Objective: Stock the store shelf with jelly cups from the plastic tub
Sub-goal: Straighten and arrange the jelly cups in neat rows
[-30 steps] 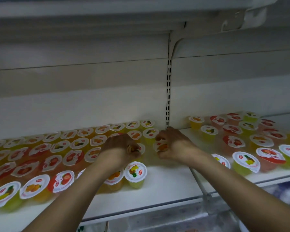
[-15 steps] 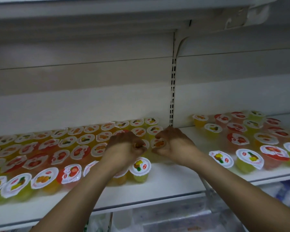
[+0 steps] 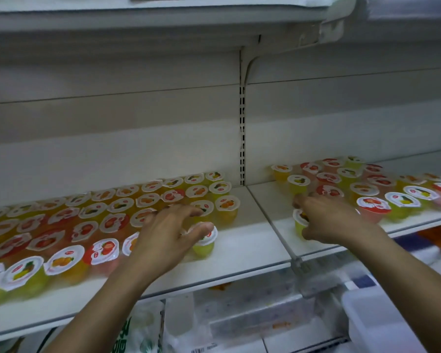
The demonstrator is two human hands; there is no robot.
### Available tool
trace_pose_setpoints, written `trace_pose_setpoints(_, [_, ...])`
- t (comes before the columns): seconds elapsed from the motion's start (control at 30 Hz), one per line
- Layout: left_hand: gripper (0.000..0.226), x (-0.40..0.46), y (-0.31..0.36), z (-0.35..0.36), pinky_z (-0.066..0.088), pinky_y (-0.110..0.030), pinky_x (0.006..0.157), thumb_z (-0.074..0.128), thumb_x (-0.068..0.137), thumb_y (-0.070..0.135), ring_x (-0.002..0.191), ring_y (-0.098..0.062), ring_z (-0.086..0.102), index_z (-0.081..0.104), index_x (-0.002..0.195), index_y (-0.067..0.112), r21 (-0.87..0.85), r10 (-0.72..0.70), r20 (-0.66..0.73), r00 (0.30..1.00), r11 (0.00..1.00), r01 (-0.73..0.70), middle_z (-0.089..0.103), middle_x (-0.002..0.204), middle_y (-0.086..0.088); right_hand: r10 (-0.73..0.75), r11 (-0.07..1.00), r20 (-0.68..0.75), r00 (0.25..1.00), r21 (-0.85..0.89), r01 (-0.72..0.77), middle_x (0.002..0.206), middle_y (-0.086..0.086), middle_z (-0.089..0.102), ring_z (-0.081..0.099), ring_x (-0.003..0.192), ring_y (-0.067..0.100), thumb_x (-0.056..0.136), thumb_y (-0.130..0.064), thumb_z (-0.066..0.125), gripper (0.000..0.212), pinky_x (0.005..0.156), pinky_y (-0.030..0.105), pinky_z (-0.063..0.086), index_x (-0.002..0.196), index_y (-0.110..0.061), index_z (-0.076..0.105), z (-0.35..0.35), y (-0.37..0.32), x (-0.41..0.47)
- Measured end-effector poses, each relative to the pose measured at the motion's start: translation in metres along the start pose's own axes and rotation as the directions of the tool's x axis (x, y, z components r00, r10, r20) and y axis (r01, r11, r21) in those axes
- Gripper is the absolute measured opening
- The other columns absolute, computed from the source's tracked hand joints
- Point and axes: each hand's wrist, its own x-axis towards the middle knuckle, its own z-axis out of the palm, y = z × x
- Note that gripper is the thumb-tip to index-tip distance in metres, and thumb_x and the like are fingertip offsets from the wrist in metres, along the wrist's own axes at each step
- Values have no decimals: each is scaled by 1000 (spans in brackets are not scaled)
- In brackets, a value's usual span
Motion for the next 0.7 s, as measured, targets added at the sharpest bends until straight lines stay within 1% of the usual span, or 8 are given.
trace_pose_setpoints(0.07, [54,-5,2,1,40,-42,100,57,78,68,112,-7,51,57,122,38,9,6,6,1000,1000,-6,58,121,18,5,1000,-61,998,27,-3,111,5,59,59,97,26,77,-25,66,46,70,30,44,119,-20,49,2,-5,-1])
trace_pose_setpoints(0.13, [58,-9,4,2,34,-38,102,67,72,64,114,-8,49,54,123,39,79,18,11,1000,997,-19,55,121,19,-5,990,-119,993,139,21,107,5,59,59,92,25,76,-29,68,41,67,29,42,113,-22,52,-1,-15,-4])
trace_pose_setpoints(0.2, [59,-10,5,5,28,-35,102,72,71,58,118,-8,46,53,124,39,151,26,15,1000,988,-28,53,123,19,-47,944,-145,988,318,91,105,1,59,58,89,21,76,-32,71,40,68,28,42,113,-26,55,-6,-32,-9])
trace_pose_setpoints(0.27, [53,-9,4,9,25,-31,101,73,74,50,119,-8,46,55,123,38,188,35,14,999,982,-37,53,126,18,-127,888,-164,978,421,186,106,-2,57,56,89,16,76,-32,72,41,70,28,43,114,-28,57,-8,-56,-13])
trace_pose_setpoints(0.37, [44,-9,1,15,24,-27,98,72,77,44,116,-9,48,60,119,36,197,45,-10,999,979,-42,55,124,16,-201,858,-186,962,440,264,112,-1,56,57,95,18,78,-33,70,44,75,27,42,120,-27,57,2,-85,-13])
trace_pose_setpoints(0.5, [40,-7,4,20,28,-25,95,72,79,42,112,-13,49,64,117,32,175,44,-53,998,984,-34,57,121,12,-173,859,-213,962,446,253,118,2,54,57,103,21,82,-34,67,45,82,27,42,125,-26,55,14,-100,-8])
trace_pose_setpoints(0.57, [40,-6,5,23,30,-25,94,73,78,41,111,-15,50,65,116,30,170,47,-73,996,985,-34,58,120,10,-160,857,-234,959,449,253,117,2,54,58,101,22,82,-36,67,45,83,29,44,124,-26,55,16,-104,-8])
trace_pose_setpoints(0.7, [39,-9,3,27,29,-25,94,72,79,39,112,-17,49,66,115,28,157,44,-83,996,987,-31,57,121,9,-130,860,-240,962,456,230,117,1,53,59,98,22,83,-37,66,44,82,30,46,124,-27,54,20,-108,-8])
